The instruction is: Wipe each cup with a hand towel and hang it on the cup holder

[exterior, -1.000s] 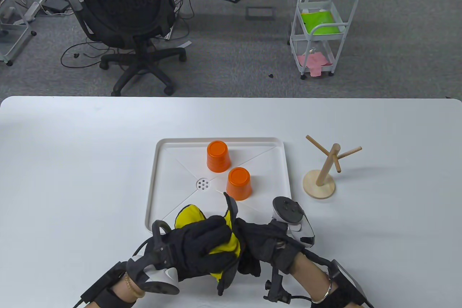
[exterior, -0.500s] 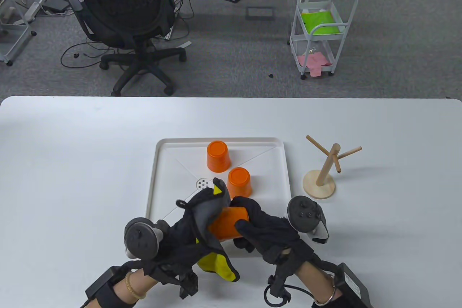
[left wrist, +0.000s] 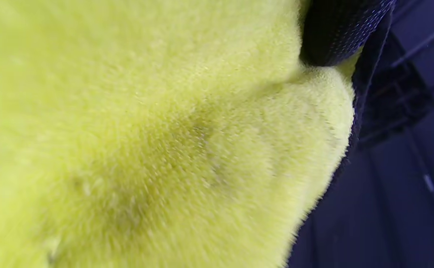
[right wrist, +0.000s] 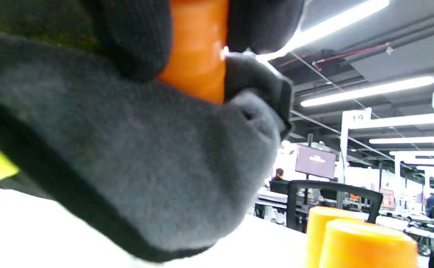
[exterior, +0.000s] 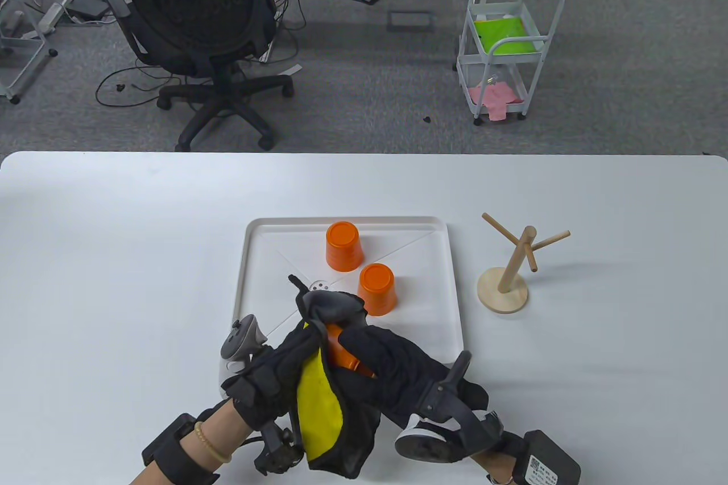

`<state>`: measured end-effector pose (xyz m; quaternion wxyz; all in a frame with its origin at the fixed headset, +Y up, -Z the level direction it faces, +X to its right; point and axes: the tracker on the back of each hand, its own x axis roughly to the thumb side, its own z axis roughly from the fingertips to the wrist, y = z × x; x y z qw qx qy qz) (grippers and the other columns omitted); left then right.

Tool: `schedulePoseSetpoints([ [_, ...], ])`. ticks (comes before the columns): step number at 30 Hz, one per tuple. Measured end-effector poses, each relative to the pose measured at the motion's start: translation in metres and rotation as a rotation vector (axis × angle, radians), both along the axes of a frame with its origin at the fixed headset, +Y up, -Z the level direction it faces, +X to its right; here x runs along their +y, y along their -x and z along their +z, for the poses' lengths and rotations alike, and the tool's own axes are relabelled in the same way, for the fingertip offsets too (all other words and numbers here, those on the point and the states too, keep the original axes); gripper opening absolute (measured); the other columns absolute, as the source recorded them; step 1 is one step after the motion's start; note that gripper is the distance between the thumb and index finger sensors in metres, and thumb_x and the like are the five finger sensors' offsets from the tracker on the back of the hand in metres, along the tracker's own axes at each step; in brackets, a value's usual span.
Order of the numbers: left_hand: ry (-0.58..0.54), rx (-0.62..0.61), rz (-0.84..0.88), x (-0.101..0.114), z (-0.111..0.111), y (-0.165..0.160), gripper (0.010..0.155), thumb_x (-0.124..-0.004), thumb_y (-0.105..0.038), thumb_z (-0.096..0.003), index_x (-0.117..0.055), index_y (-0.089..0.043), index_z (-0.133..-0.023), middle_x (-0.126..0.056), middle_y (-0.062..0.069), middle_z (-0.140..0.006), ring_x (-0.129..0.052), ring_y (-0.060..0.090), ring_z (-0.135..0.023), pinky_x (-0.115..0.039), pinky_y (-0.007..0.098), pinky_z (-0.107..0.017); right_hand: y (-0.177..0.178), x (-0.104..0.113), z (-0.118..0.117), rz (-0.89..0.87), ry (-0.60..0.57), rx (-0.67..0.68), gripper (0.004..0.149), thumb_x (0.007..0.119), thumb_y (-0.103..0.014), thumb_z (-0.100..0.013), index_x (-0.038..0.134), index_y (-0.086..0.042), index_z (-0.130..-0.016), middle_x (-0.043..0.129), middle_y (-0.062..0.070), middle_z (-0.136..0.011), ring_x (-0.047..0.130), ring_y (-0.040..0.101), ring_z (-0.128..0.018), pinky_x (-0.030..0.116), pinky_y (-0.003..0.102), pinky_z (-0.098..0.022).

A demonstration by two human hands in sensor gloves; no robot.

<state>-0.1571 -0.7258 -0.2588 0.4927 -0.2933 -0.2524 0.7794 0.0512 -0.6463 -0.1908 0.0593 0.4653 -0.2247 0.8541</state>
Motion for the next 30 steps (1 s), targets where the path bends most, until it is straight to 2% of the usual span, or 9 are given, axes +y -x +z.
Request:
schedulePoseSetpoints([
  [7,-0.065,-0.003,-0.001,0.003,0.000,0.000,0.064,-0.069,-0.062,-0.0640,-0.033,-0.041,-0.113,-0.036,0.014,-0.121,-0.057,0.045,-0.100,-0.084,0.040,-0.051,-0.002,0.000,-0.005,-0.049,0.047,-0.012,0.075,0.081,-0.043,-0.051,0.030,-0.051,-0.106,0.037,0.014,-0.117,0.070,0.033,-0.095,0.075,0.039,-0.074],
  [9,-0.153,0.019,-0.013,0.007,0.001,0.000,0.063,-0.068,-0.062,-0.0648,-0.032,-0.042,-0.113,-0.034,0.012,-0.121,-0.055,0.044,-0.101,-0.083,0.040,-0.053,-0.002,0.001,-0.005,-0.077,0.057,-0.028,0.076,0.079,-0.047,-0.051,0.027,-0.047,-0.107,0.041,0.018,-0.115,0.076,0.031,-0.091,0.079,0.036,-0.069],
  [12,-0.366,0.086,-0.066,0.019,0.004,0.002,0.061,-0.064,-0.063,-0.0660,-0.028,-0.046,-0.112,-0.028,0.008,-0.123,-0.049,0.041,-0.106,-0.080,0.040,-0.059,-0.005,0.001,-0.010,-0.167,0.138,-0.029,0.076,0.073,-0.052,-0.052,0.024,-0.041,-0.109,0.046,0.023,-0.111,0.084,0.028,-0.083,0.084,0.033,-0.063],
  [14,-0.510,0.158,-0.113,0.027,0.009,0.004,0.061,-0.064,-0.064,-0.0656,-0.027,-0.049,-0.111,-0.025,0.004,-0.124,-0.045,0.038,-0.109,-0.078,0.040,-0.062,-0.008,0.001,-0.016,-0.252,0.262,-0.004,0.077,0.067,-0.056,-0.052,0.022,-0.035,-0.111,0.051,0.025,-0.108,0.088,0.025,-0.078,0.087,0.031,-0.057],
  [16,-0.700,0.248,-0.195,0.037,0.016,0.006,0.061,-0.065,-0.064,-0.0644,-0.027,-0.052,-0.110,-0.025,0.001,-0.124,-0.043,0.036,-0.110,-0.076,0.040,-0.064,-0.011,-0.003,-0.025,-0.353,0.451,0.054,0.077,0.060,-0.059,-0.053,0.022,-0.029,-0.113,0.056,0.027,-0.104,0.091,0.025,-0.072,0.089,0.031,-0.052],
  [19,-1.097,0.374,-0.403,0.052,0.027,0.008,0.061,-0.065,-0.064,-0.0633,-0.027,-0.053,-0.109,-0.024,-0.001,-0.124,-0.042,0.034,-0.111,-0.076,0.040,-0.065,-0.014,-0.017,-0.043,-0.511,0.848,0.179,0.079,0.055,-0.061,-0.053,0.027,-0.017,-0.113,0.066,0.030,-0.095,0.093,0.030,-0.061,0.088,0.037,-0.042],
  [22,-1.388,0.443,-0.569,0.058,0.036,0.007,0.061,-0.065,-0.065,-0.0616,-0.028,-0.054,-0.109,-0.026,-0.002,-0.124,-0.044,0.033,-0.111,-0.077,0.039,-0.065,-0.014,-0.036,-0.057,-0.609,1.208,0.246,0.081,0.050,-0.063,-0.055,0.033,-0.008,-0.112,0.076,0.030,-0.084,0.095,0.030,-0.049,0.088,0.036,-0.032],
  [26,-1.604,0.419,-0.685,0.052,0.045,0.000,0.061,-0.068,-0.063,-0.0595,-0.030,-0.055,-0.107,-0.027,-0.005,-0.124,-0.043,0.032,-0.112,-0.075,0.041,-0.066,-0.015,-0.058,-0.065,-0.648,1.573,0.207,0.083,0.048,-0.063,-0.056,0.044,0.000,-0.109,0.085,0.030,-0.071,0.098,0.027,-0.035,0.088,0.034,-0.020],
  [30,-1.825,0.376,-0.810,0.046,0.055,-0.009,0.061,-0.069,-0.063,-0.0574,-0.031,-0.058,-0.105,-0.026,-0.007,-0.123,-0.042,0.030,-0.113,-0.075,0.041,-0.068,-0.020,-0.076,-0.073,-0.554,1.825,0.159,0.084,0.045,-0.064,-0.058,0.052,0.005,-0.106,0.090,0.027,-0.062,0.099,0.023,-0.026,0.088,0.030,-0.012],
])
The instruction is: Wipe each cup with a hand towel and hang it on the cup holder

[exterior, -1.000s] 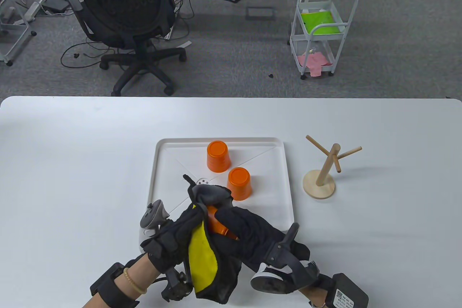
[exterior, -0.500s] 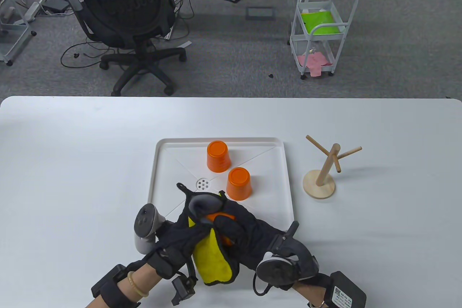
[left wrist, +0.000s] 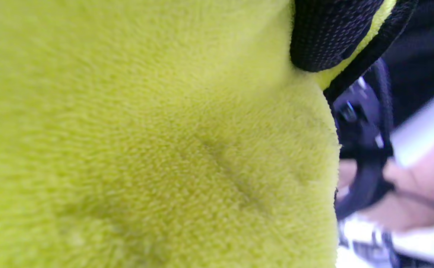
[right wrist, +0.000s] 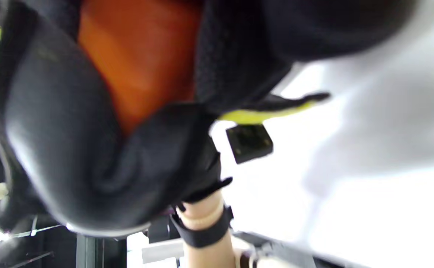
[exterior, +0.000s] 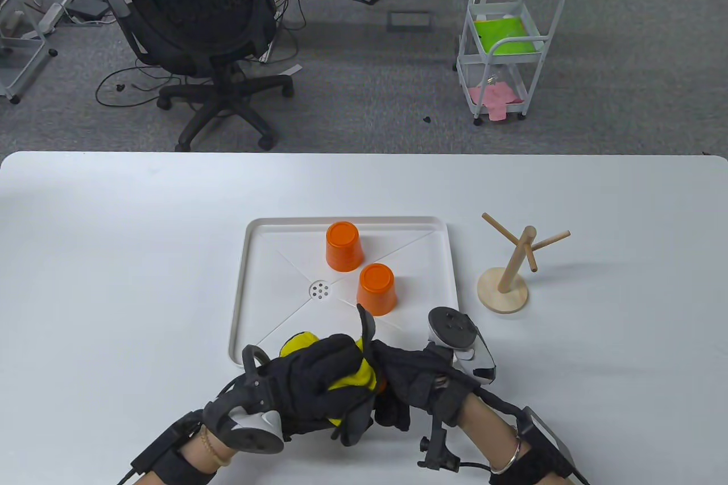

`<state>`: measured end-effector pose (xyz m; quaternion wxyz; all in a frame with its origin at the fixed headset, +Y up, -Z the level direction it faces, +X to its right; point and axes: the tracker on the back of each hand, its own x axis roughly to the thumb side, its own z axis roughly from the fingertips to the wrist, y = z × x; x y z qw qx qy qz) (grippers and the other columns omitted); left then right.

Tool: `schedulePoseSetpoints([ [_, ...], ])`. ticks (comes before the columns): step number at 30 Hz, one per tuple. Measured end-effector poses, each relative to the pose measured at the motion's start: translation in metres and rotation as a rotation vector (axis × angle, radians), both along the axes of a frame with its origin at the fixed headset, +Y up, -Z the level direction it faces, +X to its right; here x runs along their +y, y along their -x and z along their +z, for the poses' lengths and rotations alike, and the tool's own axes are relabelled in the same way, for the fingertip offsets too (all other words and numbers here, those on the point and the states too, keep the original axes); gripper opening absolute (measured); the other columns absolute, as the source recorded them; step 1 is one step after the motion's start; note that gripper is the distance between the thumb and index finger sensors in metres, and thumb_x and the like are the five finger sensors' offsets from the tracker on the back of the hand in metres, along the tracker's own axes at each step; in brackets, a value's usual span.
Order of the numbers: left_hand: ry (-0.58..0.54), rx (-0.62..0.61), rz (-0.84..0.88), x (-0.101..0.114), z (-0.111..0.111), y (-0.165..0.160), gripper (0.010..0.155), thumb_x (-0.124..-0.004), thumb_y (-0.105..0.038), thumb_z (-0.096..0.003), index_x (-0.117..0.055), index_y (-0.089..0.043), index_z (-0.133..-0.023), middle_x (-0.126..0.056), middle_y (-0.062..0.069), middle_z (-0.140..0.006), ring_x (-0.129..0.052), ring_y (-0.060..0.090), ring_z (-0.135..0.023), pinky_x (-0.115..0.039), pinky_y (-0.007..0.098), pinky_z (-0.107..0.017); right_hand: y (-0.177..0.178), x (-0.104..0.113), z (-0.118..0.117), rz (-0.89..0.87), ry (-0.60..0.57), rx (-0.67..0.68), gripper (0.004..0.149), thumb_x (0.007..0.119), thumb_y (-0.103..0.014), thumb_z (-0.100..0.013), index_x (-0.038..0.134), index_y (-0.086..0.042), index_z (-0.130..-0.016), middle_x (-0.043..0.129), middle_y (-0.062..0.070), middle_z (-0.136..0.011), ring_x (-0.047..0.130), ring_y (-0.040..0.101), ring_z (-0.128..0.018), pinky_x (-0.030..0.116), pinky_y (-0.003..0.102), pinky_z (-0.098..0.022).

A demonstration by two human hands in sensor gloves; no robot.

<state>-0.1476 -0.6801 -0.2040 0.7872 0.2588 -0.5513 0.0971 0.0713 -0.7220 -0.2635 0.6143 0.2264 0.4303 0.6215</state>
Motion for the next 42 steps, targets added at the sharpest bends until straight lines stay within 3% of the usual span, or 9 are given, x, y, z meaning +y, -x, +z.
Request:
schedulePoseSetpoints([
  [6,-0.021,-0.019,-0.018,-0.003,0.001,0.000,0.061,-0.071,-0.063,-0.0556,-0.033,-0.059,-0.104,-0.027,-0.010,-0.123,-0.042,0.028,-0.114,-0.074,0.041,-0.069,0.001,-0.004,0.002,0.019,0.070,0.004,0.085,0.045,-0.064,-0.058,0.055,0.007,-0.103,0.091,0.027,-0.059,0.100,0.022,-0.025,0.088,0.029,-0.011],
  [10,-0.003,0.026,0.040,0.004,-0.001,0.003,0.064,-0.069,-0.065,-0.0560,-0.030,-0.059,-0.107,-0.027,-0.011,-0.124,-0.043,0.028,-0.114,-0.074,0.040,-0.070,-0.002,0.010,0.003,-0.039,-0.017,-0.015,0.082,0.045,-0.063,-0.060,0.044,0.004,-0.107,0.079,0.030,-0.081,0.098,0.034,-0.047,0.090,0.036,-0.029],
  [14,0.254,0.041,0.217,0.010,-0.012,0.008,0.068,-0.066,-0.066,-0.0579,-0.026,-0.053,-0.112,-0.027,-0.003,-0.126,-0.047,0.035,-0.113,-0.076,0.043,-0.068,-0.010,0.034,0.004,-0.114,-0.177,-0.057,0.079,0.053,-0.060,-0.063,0.026,-0.003,-0.111,0.056,0.032,-0.099,0.088,0.035,-0.066,0.087,0.034,-0.044],
  [16,0.495,-0.010,0.344,0.009,-0.020,0.012,0.068,-0.065,-0.065,-0.0592,-0.026,-0.050,-0.114,-0.027,0.001,-0.127,-0.046,0.039,-0.112,-0.074,0.046,-0.068,-0.019,0.054,0.008,-0.066,-0.348,-0.134,0.078,0.056,-0.058,-0.064,0.023,-0.007,-0.112,0.048,0.032,-0.103,0.083,0.036,-0.070,0.086,0.034,-0.048],
  [21,0.864,-0.140,0.547,0.003,-0.035,0.020,0.064,-0.059,-0.061,-0.0629,-0.028,-0.047,-0.117,-0.030,0.006,-0.128,-0.049,0.042,-0.111,-0.073,0.049,-0.067,-0.046,0.100,0.026,0.103,-0.741,-0.358,0.073,0.063,-0.055,-0.063,0.029,-0.018,-0.117,0.044,0.031,-0.107,0.077,0.040,-0.073,0.082,0.035,-0.049],
  [25,1.021,-0.197,0.625,-0.002,-0.043,0.024,0.062,-0.056,-0.060,-0.0645,-0.029,-0.045,-0.118,-0.035,0.007,-0.128,-0.052,0.043,-0.110,-0.074,0.049,-0.066,-0.079,0.133,0.038,0.208,-0.968,-0.585,0.071,0.059,-0.059,-0.063,0.034,-0.023,-0.119,0.050,0.028,-0.108,0.078,0.036,-0.069,0.082,0.032,-0.046],
  [28,1.086,-0.232,0.656,-0.006,-0.046,0.024,0.062,-0.056,-0.060,-0.0649,-0.030,-0.043,-0.118,-0.036,0.008,-0.128,-0.053,0.043,-0.109,-0.074,0.049,-0.066,-0.108,0.152,0.039,0.288,-1.026,-0.727,0.071,0.057,-0.061,-0.063,0.036,-0.025,-0.120,0.054,0.026,-0.107,0.080,0.034,-0.066,0.082,0.031,-0.044],
  [36,1.156,-0.266,0.689,-0.010,-0.050,0.026,0.060,-0.054,-0.060,-0.0654,-0.033,-0.042,-0.119,-0.040,0.008,-0.127,-0.056,0.042,-0.109,-0.075,0.048,-0.065,-0.203,0.181,0.011,0.560,-0.958,-1.140,0.071,0.050,-0.069,-0.062,0.042,-0.027,-0.120,0.064,0.018,-0.103,0.084,0.028,-0.063,0.083,0.030,-0.042],
  [42,1.233,-0.303,0.755,-0.013,-0.053,0.029,0.059,-0.054,-0.060,-0.0659,-0.034,-0.041,-0.119,-0.041,0.008,-0.127,-0.057,0.041,-0.108,-0.075,0.047,-0.065,-0.266,0.155,-0.038,0.758,-0.690,-1.214,0.071,0.050,-0.070,-0.062,0.042,-0.030,-0.119,0.063,0.016,-0.103,0.083,0.029,-0.065,0.082,0.031,-0.044],
])
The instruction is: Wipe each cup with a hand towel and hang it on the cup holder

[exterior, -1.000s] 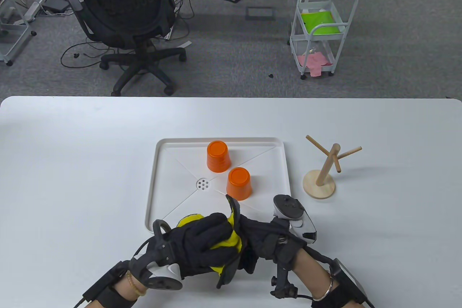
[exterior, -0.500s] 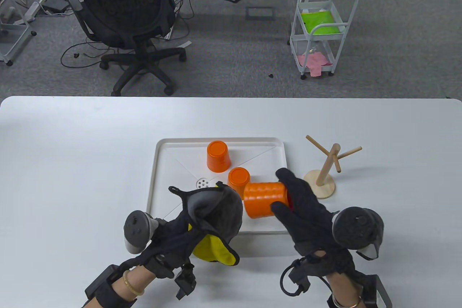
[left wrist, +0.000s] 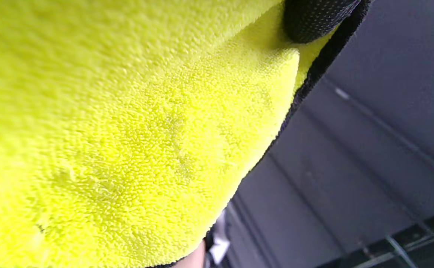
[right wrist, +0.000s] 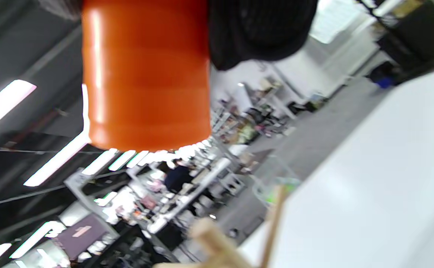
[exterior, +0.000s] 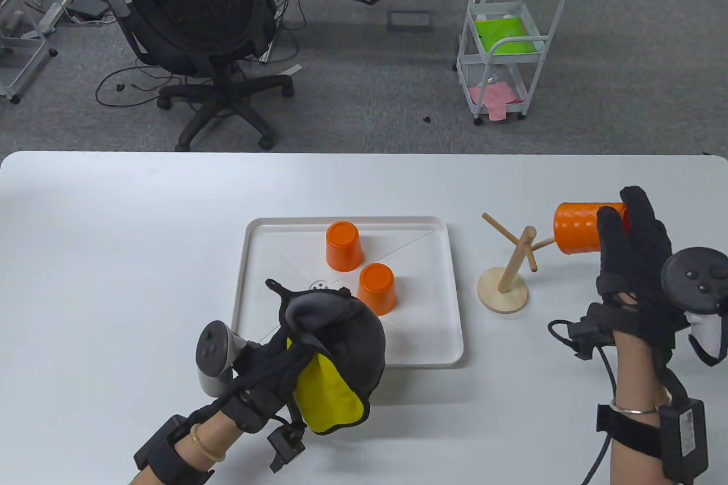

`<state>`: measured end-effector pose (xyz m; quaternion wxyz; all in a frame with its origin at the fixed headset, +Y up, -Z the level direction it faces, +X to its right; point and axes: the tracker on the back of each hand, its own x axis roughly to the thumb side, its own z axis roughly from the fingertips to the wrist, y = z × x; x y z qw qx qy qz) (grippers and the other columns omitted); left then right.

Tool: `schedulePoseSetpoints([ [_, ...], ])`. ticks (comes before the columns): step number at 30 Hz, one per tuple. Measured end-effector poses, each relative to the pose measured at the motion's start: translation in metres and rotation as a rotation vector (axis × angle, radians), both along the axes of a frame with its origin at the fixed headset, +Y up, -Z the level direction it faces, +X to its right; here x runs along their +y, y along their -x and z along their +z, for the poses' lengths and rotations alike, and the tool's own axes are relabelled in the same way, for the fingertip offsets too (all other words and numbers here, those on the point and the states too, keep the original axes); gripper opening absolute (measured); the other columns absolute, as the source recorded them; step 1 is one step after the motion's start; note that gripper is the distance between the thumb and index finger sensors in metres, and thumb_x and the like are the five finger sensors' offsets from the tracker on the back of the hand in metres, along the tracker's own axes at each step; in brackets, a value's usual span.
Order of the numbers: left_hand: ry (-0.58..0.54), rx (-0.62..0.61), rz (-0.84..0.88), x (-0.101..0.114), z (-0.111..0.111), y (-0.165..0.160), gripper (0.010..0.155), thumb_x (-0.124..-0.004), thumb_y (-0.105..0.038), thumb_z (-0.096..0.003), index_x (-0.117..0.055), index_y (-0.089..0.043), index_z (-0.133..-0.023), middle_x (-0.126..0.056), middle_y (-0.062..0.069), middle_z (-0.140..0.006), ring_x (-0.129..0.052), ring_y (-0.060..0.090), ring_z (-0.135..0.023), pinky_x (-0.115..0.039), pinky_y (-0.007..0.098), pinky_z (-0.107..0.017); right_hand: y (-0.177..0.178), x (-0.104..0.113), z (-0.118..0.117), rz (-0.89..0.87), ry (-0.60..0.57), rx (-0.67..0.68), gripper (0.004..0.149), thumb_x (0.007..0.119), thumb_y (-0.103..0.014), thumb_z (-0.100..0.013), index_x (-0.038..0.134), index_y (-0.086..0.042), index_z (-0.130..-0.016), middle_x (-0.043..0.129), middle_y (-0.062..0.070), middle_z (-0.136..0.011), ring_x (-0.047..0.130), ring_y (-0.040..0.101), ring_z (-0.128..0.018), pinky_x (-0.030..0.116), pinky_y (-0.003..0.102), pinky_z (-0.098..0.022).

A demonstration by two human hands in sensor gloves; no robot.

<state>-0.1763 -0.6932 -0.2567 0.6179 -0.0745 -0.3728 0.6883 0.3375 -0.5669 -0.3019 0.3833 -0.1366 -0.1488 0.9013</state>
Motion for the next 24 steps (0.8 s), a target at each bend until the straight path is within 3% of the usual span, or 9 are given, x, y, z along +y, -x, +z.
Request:
schedulePoseSetpoints([
  [7,0.007,0.001,-0.005,0.001,-0.001,0.000,0.059,-0.054,-0.060,-0.0661,-0.035,-0.041,-0.119,-0.042,0.008,-0.126,-0.058,0.041,-0.108,-0.076,0.047,-0.064,-0.033,-0.048,-0.041,-0.111,0.182,-0.044,0.070,0.051,-0.070,-0.061,0.040,-0.033,-0.119,0.061,0.015,-0.106,0.081,0.031,-0.071,0.081,0.035,-0.049],
  [12,0.014,-0.003,-0.003,0.001,-0.002,0.000,0.059,-0.054,-0.060,-0.0662,-0.035,-0.040,-0.119,-0.042,0.008,-0.126,-0.058,0.042,-0.108,-0.075,0.047,-0.064,-0.036,-0.077,-0.057,-0.198,0.257,-0.026,0.070,0.053,-0.069,-0.060,0.042,-0.033,-0.119,0.062,0.015,-0.106,0.082,0.034,-0.071,0.081,0.038,-0.050],
  [24,0.021,0.007,-0.002,0.002,-0.003,0.002,0.059,-0.054,-0.060,-0.0663,-0.035,-0.040,-0.119,-0.043,0.009,-0.126,-0.058,0.042,-0.107,-0.075,0.048,-0.064,-0.017,-0.108,-0.074,-0.225,0.296,0.047,0.070,0.052,-0.068,-0.058,0.049,-0.030,-0.117,0.069,0.018,-0.100,0.086,0.037,-0.065,0.082,0.039,-0.045],
])
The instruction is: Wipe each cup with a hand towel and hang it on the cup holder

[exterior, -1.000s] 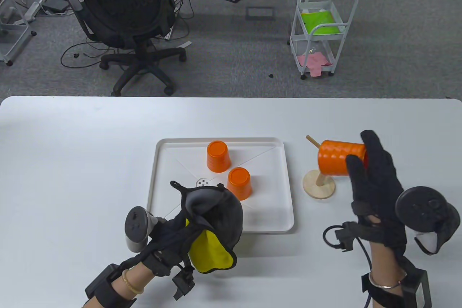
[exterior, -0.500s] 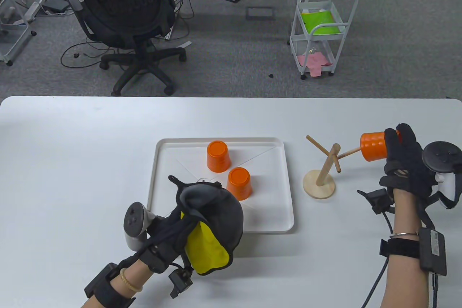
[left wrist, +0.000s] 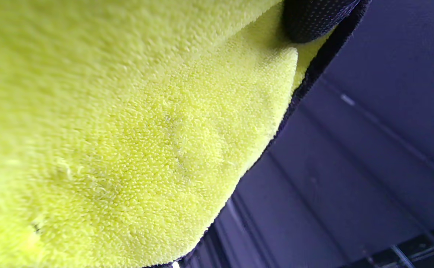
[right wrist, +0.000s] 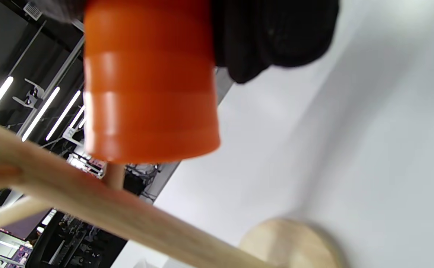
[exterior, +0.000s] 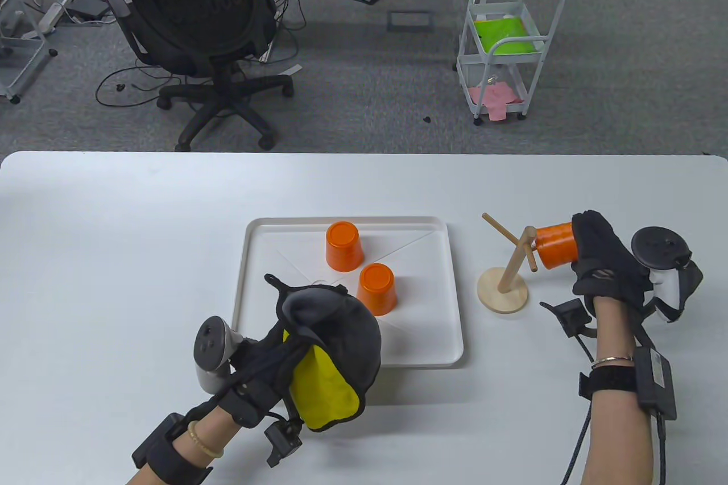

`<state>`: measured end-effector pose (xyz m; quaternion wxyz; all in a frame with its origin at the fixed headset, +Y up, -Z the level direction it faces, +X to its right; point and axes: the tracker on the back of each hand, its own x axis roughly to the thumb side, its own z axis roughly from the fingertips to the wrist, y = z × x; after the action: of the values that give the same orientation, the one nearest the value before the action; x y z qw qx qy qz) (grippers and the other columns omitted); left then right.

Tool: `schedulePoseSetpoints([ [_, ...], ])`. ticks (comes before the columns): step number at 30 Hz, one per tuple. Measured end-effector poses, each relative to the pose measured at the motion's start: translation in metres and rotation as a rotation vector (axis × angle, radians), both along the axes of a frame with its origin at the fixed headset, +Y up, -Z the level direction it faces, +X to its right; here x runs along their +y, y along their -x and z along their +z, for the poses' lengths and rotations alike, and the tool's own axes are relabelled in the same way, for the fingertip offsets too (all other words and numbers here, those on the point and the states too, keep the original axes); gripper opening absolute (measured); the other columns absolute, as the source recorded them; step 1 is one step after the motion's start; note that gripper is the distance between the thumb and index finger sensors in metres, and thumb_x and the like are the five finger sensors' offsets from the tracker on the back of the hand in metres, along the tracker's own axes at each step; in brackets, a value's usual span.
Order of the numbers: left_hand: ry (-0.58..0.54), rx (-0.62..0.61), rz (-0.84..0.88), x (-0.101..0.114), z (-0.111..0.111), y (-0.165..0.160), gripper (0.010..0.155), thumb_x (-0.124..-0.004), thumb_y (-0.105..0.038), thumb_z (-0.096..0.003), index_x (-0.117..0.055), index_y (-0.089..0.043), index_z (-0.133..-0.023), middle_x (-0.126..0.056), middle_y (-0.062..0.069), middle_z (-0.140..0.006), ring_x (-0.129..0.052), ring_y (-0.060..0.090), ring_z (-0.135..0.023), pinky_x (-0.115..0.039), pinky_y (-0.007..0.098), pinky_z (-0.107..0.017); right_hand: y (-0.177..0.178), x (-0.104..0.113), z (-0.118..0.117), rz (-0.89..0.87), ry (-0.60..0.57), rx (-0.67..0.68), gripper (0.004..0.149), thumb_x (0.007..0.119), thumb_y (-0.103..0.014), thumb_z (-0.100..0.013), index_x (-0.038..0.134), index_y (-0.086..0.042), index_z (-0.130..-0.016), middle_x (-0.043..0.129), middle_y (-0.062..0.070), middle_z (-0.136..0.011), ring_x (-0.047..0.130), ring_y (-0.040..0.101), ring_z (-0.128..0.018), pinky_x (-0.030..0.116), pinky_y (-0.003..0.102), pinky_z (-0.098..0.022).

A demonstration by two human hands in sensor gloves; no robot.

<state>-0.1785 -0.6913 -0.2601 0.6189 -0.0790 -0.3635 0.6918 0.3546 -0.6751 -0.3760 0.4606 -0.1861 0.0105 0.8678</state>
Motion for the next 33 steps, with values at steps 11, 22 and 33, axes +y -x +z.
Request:
schedulePoseSetpoints([
  [11,0.005,-0.003,0.006,0.000,-0.001,0.001,0.059,-0.054,-0.060,-0.0663,-0.036,-0.040,-0.119,-0.043,0.009,-0.126,-0.058,0.042,-0.107,-0.075,0.048,-0.064,0.005,-0.009,-0.004,-0.016,0.037,-0.028,0.073,0.049,-0.067,-0.058,0.051,-0.024,-0.116,0.071,0.022,-0.098,0.086,0.040,-0.064,0.082,0.041,-0.043],
  [22,-0.011,0.026,0.018,0.004,-0.002,0.006,0.058,-0.054,-0.060,-0.0663,-0.036,-0.040,-0.118,-0.044,0.009,-0.126,-0.058,0.042,-0.107,-0.075,0.048,-0.064,0.025,0.073,0.041,0.465,-0.242,-0.129,0.079,0.045,-0.072,-0.057,0.036,-0.026,-0.120,0.046,0.024,-0.114,0.069,0.047,-0.087,0.074,0.048,-0.059],
  [33,-0.020,0.135,0.034,0.007,-0.004,0.020,0.058,-0.054,-0.060,-0.0664,-0.038,-0.039,-0.118,-0.046,0.009,-0.125,-0.059,0.042,-0.106,-0.076,0.048,-0.063,0.179,0.131,0.090,0.594,-0.679,0.345,0.075,0.055,-0.068,-0.058,0.039,-0.028,-0.120,0.046,0.022,-0.118,0.065,0.051,-0.093,0.066,0.055,-0.067],
])
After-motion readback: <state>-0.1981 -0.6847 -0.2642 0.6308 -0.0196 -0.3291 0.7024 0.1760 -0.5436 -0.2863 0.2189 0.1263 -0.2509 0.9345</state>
